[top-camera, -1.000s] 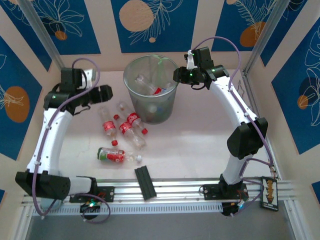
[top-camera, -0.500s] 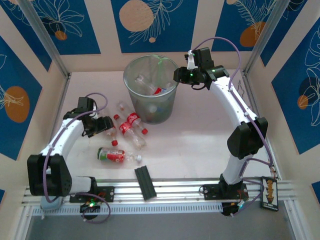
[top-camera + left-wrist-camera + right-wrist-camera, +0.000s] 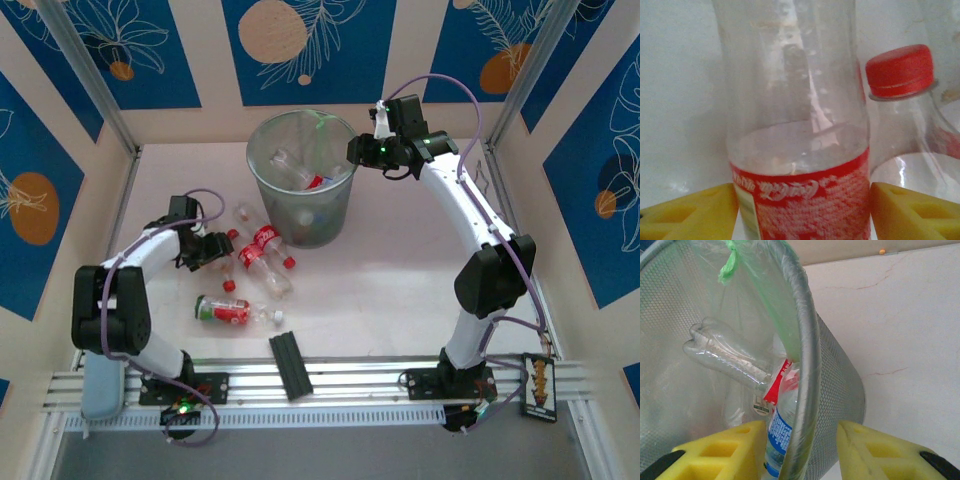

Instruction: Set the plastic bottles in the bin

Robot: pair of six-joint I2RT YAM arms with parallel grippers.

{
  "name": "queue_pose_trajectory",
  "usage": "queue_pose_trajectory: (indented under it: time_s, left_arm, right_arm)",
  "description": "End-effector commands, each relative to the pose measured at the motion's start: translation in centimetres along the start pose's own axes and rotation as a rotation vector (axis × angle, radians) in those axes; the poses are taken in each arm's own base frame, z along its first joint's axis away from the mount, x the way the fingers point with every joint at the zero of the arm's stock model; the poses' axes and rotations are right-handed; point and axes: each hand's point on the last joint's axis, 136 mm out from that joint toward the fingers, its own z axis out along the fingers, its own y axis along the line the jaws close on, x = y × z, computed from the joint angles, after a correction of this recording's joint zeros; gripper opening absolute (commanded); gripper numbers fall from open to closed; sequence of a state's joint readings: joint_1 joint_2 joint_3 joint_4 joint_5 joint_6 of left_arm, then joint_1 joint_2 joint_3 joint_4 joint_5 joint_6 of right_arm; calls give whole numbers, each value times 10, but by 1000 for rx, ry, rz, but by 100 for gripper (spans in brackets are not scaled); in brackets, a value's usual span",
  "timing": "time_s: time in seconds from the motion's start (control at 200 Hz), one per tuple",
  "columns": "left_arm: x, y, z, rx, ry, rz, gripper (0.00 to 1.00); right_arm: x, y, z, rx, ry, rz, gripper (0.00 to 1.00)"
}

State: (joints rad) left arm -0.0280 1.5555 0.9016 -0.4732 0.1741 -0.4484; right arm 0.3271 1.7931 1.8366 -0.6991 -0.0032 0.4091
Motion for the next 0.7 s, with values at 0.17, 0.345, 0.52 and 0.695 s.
queue_pose_trajectory:
  time_s: [0.17,0.345,0.52,0.695]
  left_arm:
    - [2,15,20,-42,3,-33,57]
    - [1,18,18,-59,-7,-30,49]
    - [-1,18,14,-62,-19,-20,47]
    - [-14,10,-12,-48,-100,-9,47]
  right_arm:
    - [2,2,-10,-14,1,-8,42]
    - [2,2,-12,-15,-2,-6,42]
    - [3,3,-11,-15,0,-9,42]
    - [3,3,-12,-13,-2,-15,42]
